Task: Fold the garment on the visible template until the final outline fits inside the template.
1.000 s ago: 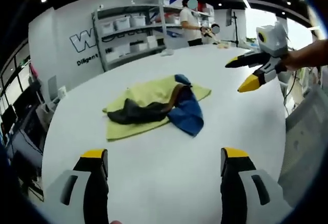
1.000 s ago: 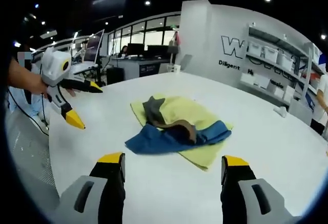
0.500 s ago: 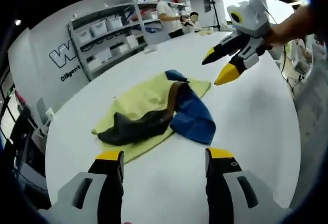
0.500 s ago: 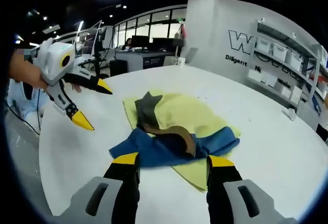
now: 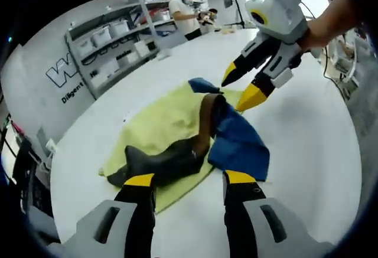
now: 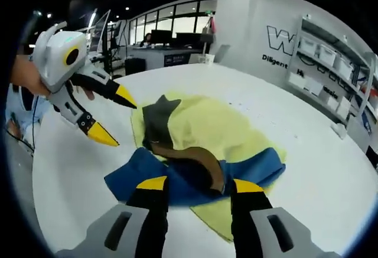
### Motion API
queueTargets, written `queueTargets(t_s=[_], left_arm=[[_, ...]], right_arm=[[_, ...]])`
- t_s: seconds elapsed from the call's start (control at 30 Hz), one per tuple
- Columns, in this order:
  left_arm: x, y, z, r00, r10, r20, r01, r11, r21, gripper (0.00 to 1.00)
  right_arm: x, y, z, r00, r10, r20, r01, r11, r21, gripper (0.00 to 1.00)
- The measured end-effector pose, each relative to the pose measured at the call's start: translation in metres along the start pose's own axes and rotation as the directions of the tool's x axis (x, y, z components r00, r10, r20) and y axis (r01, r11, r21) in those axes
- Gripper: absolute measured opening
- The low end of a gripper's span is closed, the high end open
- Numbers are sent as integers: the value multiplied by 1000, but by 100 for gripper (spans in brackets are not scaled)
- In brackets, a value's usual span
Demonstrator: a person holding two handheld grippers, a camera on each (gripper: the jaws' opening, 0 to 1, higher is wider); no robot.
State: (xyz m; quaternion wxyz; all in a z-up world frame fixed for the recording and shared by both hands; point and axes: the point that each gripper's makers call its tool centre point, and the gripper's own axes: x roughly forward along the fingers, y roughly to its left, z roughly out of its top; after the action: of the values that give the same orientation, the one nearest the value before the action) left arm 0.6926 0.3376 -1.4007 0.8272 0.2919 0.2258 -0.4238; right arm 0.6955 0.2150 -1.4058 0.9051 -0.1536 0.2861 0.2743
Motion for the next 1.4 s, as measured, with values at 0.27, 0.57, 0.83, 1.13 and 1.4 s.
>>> queueTargets(t_s=[0.27,0.57,0.83,1.13,1.4], left_arm=[[26,9,-2,999,-26,-38,28,999,47,33],[40,5,-15,993,-62,-105,69,996,64,28],[43,7,-18,988,-70,-135,78,996,52,11],[39,3,-23,984,-84,-158,88,996,17,1],[25,-17,-26,970,-154,-186,158,987,4,1]], right_arm=[[22,-7,-3,999,-1,-53,1,1000,4,32],[34,1,-14,994,29,-104,-29,1000,-8,28],[36,1,-18,991,37,-128,-42,999,-35,13],[30,-3,-24,988,31,-152,-44,996,-83,0],[15,5,-31,980,80,-184,-97,992,-83,0]])
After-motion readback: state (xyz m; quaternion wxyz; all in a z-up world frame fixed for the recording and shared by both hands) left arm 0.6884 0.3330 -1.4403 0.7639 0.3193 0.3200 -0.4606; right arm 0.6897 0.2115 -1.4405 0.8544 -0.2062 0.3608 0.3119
